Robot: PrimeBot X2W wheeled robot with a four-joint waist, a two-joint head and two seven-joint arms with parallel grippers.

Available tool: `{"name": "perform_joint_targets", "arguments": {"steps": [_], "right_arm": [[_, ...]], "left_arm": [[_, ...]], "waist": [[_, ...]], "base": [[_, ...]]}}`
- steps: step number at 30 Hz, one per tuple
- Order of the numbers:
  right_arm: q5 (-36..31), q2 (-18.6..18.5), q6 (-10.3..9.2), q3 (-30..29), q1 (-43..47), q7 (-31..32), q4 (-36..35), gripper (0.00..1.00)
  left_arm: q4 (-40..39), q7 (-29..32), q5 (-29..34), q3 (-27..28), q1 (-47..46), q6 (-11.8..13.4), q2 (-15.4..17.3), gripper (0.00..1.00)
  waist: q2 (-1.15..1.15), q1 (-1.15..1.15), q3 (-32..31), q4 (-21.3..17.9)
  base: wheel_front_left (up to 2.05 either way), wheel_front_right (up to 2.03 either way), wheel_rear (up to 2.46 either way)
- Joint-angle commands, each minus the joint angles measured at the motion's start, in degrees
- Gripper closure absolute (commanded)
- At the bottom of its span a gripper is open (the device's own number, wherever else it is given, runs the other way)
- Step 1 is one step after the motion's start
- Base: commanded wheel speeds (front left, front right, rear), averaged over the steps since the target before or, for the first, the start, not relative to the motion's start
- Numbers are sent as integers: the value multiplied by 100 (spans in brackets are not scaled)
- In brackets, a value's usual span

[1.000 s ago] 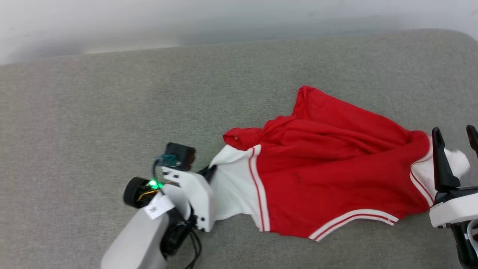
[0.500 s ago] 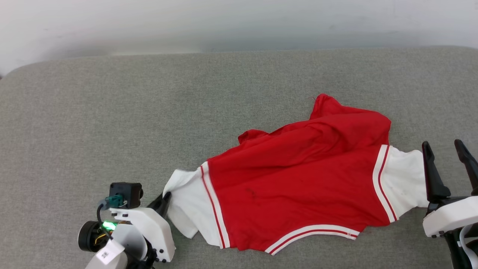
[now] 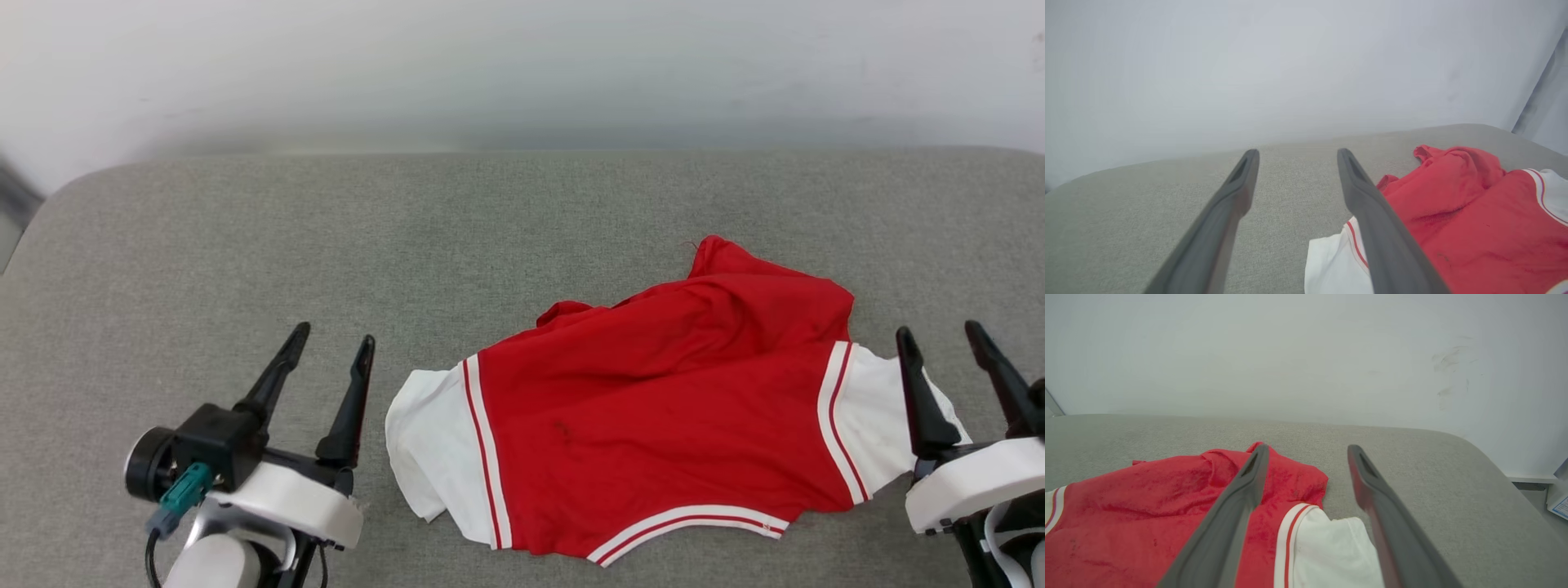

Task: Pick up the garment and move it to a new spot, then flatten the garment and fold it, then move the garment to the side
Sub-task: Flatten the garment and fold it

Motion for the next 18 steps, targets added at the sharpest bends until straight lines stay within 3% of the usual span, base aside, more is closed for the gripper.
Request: {"name": "perform_joint_targets", "arguments": {"steps": [1,6,11,17,18], "right_arm": [[14,-32,-2,32,91,38,-26,0],[65,-202,-2,386,252,524,-141,0],[381,-693,-2,906,336,1836,-422,0],[684,-882,-3,1460,278,3498,-431,0],[717,-872,-2,1644,105,4032,-257,0]], "left_arm": [[-80,-27,42,62,121,30,12,0],[-872,-34,356,362,618,21,-185,0],[-1120,-37,549,468,797,-172,-264,0],[-1089,-38,660,517,742,-350,-412,0],[-1008,-38,701,512,706,-420,-493,0]], "waist": [[0,0,-26,14],[0,0,-33,68],[0,0,32,197],[0,0,145,374],[0,0,218,471]], "base": [[0,0,0],[0,0,0],[0,0,0],[0,0,0],[0,0,0]]}}
